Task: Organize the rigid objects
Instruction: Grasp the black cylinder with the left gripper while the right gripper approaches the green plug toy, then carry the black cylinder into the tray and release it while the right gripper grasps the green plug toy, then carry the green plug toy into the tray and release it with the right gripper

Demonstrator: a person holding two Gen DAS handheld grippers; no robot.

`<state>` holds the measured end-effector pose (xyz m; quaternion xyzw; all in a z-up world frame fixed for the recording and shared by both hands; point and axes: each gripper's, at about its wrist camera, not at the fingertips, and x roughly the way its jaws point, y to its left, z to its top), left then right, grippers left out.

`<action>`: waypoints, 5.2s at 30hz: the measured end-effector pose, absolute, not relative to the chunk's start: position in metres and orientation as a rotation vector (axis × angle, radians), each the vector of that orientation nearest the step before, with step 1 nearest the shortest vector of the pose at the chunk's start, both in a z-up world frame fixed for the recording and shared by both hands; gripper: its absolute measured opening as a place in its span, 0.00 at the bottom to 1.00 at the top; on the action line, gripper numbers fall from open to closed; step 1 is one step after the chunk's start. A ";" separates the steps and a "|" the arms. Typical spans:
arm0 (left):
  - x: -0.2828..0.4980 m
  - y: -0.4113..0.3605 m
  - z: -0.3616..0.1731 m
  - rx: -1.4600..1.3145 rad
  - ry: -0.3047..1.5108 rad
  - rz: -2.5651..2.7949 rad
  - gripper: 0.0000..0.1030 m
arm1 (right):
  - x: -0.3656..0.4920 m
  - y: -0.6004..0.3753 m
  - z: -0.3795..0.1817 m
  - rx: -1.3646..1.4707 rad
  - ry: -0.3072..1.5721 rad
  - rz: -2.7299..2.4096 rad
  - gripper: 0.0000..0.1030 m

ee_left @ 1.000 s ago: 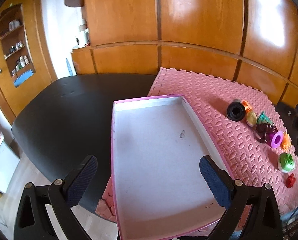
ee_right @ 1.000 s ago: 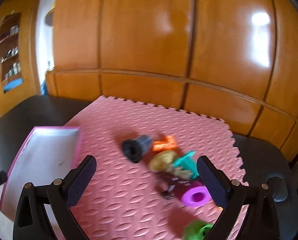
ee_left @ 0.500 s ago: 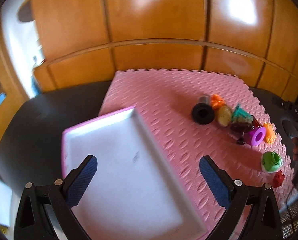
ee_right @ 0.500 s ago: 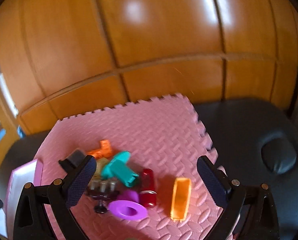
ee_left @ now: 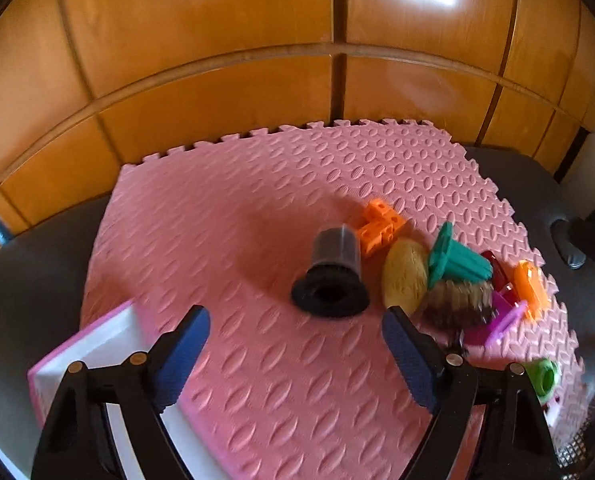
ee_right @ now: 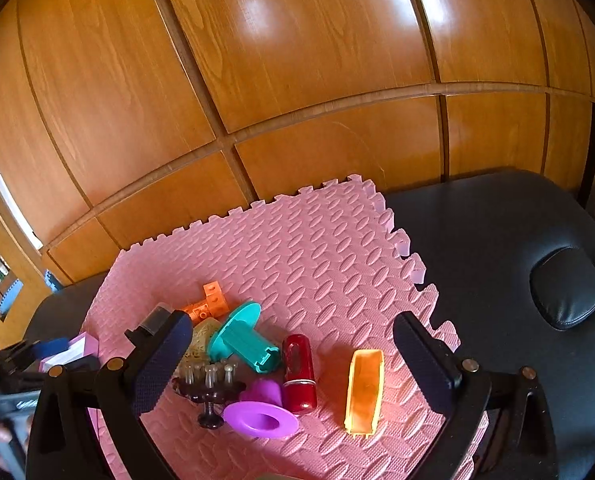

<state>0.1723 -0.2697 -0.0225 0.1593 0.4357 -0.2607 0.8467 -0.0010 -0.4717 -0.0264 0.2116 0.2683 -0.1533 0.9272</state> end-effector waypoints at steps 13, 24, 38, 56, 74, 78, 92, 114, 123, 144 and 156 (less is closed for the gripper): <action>0.221 -0.331 -0.073 0.416 1.062 -0.612 0.70 | 0.001 -0.478 -0.029 0.488 0.573 -0.300 0.99; 0.195 -0.299 -0.072 0.313 1.025 -0.563 0.55 | 0.002 -0.482 -0.033 0.485 0.596 -0.325 0.90; 0.108 -0.226 -0.018 0.194 0.916 -0.622 0.55 | 0.006 -0.484 -0.049 0.507 0.688 -0.304 0.86; 0.057 -0.164 -0.019 0.092 0.909 -0.662 0.55 | -0.062 -0.460 -0.037 0.385 0.900 -0.150 0.85; 0.053 -0.107 -0.026 0.014 0.923 -0.593 0.55 | -0.021 -0.383 -0.094 -0.182 1.173 -0.020 0.87; 0.054 -0.096 -0.029 -0.002 0.930 -0.563 0.55 | -0.009 -0.386 -0.098 -0.169 1.152 -0.067 0.54; 0.114 -0.031 -0.044 -0.087 0.962 -0.338 0.55 | 0.013 -0.377 -0.103 0.019 1.031 -0.021 0.51; 0.191 -0.026 -0.064 0.018 0.955 -0.148 0.61 | 0.016 -0.377 -0.104 0.030 1.013 -0.029 0.51; 0.124 -0.017 -0.051 -0.021 0.921 -0.147 0.65 | 0.018 -0.377 -0.104 0.036 1.010 -0.037 0.52; 0.056 -0.052 -0.049 0.045 0.891 -0.175 0.65 | 0.013 -0.370 -0.108 0.018 0.984 -0.001 0.63; 0.048 -0.047 -0.046 0.050 0.871 -0.164 0.67 | 0.013 -0.368 -0.105 0.004 0.987 -0.013 0.64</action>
